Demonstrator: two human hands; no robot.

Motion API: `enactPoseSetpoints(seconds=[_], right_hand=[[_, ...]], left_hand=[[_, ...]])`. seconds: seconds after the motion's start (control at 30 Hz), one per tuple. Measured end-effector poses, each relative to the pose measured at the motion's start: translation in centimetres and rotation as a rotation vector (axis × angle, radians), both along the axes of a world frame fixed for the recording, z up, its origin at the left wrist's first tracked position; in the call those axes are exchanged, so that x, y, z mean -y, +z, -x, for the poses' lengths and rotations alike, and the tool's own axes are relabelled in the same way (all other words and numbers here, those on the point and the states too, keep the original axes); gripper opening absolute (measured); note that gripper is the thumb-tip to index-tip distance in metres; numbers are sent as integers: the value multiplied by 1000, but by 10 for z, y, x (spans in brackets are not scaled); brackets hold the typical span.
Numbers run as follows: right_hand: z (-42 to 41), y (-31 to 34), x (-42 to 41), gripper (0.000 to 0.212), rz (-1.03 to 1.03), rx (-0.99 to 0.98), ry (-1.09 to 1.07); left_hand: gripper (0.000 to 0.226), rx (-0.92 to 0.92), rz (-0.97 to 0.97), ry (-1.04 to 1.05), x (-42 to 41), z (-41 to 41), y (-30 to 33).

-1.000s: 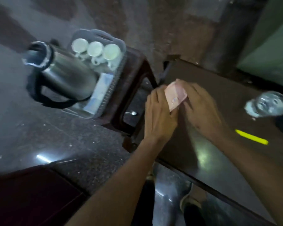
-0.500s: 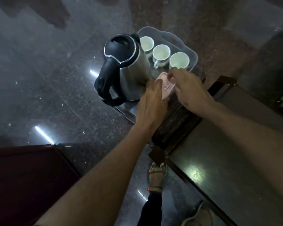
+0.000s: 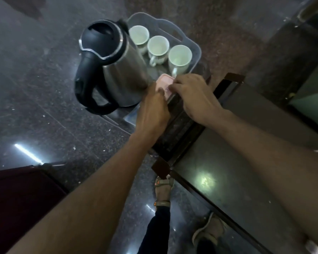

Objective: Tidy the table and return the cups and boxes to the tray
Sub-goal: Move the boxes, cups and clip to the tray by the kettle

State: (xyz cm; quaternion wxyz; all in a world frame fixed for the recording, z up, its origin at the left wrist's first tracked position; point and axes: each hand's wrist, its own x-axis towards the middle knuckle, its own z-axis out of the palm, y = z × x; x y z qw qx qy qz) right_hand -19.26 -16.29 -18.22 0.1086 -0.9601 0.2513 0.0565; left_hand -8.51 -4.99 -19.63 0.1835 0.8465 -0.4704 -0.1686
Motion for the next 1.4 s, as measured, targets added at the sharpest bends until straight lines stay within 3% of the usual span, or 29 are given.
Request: enactPoseSetpoints(seconds=[0.13,0.2,0.27,0.37,0.5,0.57,0.67,0.87,0.97,1.1,1.4], right_hand=[[30,6,-14,55,-48,173,-151],[63,6,-30,57,-68,310,-293],[121,3,-53,58,-109,323,-419],[240,-10,-89,52,-132,207,-580],[414,-18,-131,37,-110,14,-812],[488,-18,-149,40,-140,-154,-905],[568,-24,-171,52,-217,-384,-953],[606,-52,-200,62,-355,-197,-1114],[596,-62,-197,61,-429,-91,-1142],[591,-68,-188,78,-533,-30,-1086],[580,-63,-178,53,-467,120,-1059]], left_hand=[[46,43,-7,-11,-3,16,13],[54,96,78,19,-12,33,24],[53,125,167,5,-21,67,31],[46,13,138,-131,-43,150,30],[49,-202,-171,-405,-80,288,13],[50,-239,-318,-526,-99,353,1],[50,-294,-391,-649,-123,441,-18],[60,-436,-457,-589,-124,538,-54],[72,-397,-435,-524,-118,562,-66],[74,-251,-413,-505,-113,588,-78],[86,-173,-356,-488,-90,554,-62]])
